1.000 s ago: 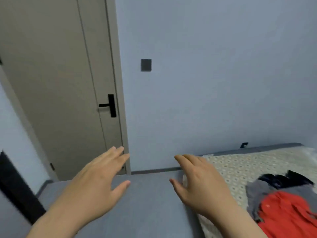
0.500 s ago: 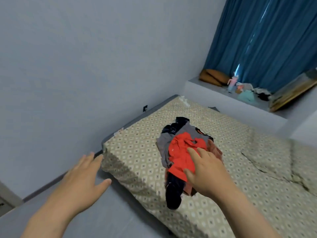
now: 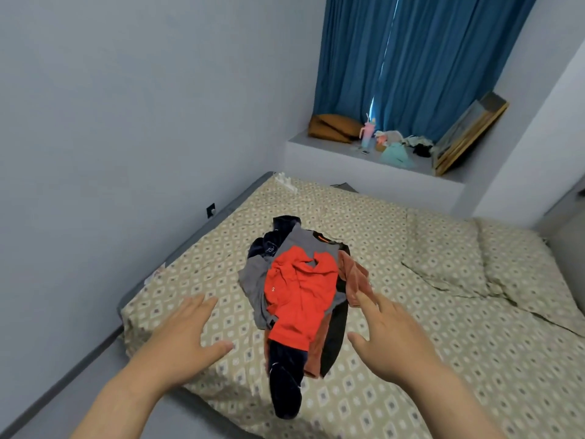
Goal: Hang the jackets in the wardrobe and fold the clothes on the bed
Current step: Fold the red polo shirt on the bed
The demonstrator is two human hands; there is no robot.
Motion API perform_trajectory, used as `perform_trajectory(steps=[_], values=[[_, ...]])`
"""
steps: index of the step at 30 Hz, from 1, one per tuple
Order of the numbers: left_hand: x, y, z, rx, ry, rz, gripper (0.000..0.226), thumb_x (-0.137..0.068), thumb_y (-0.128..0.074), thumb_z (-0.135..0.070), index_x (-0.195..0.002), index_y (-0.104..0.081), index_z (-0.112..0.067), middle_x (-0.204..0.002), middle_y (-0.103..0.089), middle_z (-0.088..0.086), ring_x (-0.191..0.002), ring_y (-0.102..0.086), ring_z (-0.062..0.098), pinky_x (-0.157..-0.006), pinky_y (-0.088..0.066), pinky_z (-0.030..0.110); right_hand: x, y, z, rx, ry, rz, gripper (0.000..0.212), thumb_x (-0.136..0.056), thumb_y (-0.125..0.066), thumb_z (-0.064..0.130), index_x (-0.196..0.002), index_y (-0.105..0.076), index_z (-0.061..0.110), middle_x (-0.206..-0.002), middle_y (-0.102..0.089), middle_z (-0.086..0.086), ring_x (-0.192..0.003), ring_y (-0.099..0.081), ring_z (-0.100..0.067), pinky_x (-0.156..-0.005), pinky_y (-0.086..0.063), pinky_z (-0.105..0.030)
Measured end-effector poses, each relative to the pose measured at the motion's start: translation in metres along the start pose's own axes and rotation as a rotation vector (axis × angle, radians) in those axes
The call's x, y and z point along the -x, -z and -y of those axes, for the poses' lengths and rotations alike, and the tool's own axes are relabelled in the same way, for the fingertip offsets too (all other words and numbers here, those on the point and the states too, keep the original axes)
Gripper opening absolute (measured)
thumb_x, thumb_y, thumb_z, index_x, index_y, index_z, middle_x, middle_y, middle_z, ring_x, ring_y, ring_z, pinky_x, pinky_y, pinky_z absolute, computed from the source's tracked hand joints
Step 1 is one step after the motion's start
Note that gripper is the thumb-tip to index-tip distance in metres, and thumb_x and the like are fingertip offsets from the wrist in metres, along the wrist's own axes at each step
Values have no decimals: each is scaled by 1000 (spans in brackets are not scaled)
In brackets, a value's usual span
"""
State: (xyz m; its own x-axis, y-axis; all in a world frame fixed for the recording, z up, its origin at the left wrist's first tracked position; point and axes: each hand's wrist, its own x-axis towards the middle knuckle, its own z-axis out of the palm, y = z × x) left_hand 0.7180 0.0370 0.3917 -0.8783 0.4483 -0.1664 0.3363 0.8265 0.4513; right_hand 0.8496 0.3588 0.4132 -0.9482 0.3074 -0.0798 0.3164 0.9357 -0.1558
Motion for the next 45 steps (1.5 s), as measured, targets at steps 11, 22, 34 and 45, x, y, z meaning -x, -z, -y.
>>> perform_trajectory(steps=[11,22,34,45], values=[[-134,-37,-35,74,76,117,88,-86,-60,-62,-157,-20,-28,-165,-17,-5,-151,-13,10,-122,-15,30,-138,-19,-69,-94,-1,138,57,-93,-48,50,-143,-33,26,-139,-46,-2,-124,-45,-27,-99,-42,-37],[-321,-115,-7,531,279,341,38,-96,-63,-37,-132,-53,-33,-134,-49,-19,-123,-49,4,-89,-40,15,-269,-101,-79,-265,-81,276,63,-98,-51,40,-154,-29,21,-146,-43,-5,-132,-43,-24,-101,-42,-33],[-506,-271,82,835,740,410,24,-97,-59,-11,-73,-57,-16,-55,-56,-5,-57,-49,11,-61,-38,28,-406,-278,-39,-452,-252,504,50,-98,-54,30,-143,-45,12,-137,-52,-15,-128,-48,-32,-105,-40,-38],[-553,-341,115,900,910,336,16,-91,-68,-12,-83,-55,-16,-69,-53,4,-54,-48,14,-48,-50,23,-441,-365,-26,-477,-285,693,52,-98,-51,29,-147,-43,15,-144,-48,-14,-134,-46,-29,-110,-36,-32]])
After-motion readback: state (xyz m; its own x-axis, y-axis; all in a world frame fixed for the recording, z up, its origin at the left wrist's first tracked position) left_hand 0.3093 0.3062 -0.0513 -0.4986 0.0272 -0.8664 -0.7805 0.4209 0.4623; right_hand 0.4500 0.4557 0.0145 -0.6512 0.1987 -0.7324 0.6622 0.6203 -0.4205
